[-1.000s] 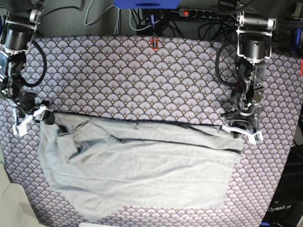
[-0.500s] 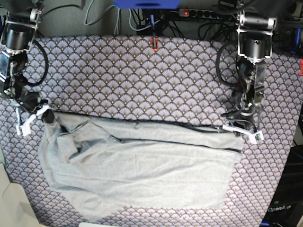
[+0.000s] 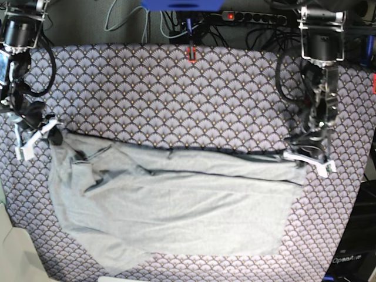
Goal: Fold the T-shirt properly
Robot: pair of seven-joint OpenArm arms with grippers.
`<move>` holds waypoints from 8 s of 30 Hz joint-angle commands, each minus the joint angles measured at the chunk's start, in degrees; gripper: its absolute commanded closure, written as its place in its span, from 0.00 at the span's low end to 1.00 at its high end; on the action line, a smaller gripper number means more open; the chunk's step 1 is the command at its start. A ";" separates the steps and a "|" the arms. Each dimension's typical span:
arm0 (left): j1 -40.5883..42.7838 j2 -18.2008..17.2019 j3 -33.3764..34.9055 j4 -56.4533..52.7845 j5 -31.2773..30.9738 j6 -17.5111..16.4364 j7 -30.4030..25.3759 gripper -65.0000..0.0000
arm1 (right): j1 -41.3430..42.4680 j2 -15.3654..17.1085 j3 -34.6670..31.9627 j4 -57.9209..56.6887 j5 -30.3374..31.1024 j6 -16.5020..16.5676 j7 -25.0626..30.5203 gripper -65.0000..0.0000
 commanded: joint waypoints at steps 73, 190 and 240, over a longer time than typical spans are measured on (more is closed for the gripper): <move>39.35 -3.35 -11.09 26.21 0.28 -0.20 1.37 1.00 | -32.86 -3.17 12.38 12.82 0.72 6.31 8.16 1.00; 35.66 3.86 -36.58 28.06 0.90 -27.89 11.83 1.00 | -32.77 -24.80 19.67 32.52 -25.65 6.31 9.74 1.00; 33.90 3.94 -36.32 27.53 4.24 -27.89 12.01 1.00 | -29.35 -33.58 15.98 38.58 -41.03 6.31 9.48 0.69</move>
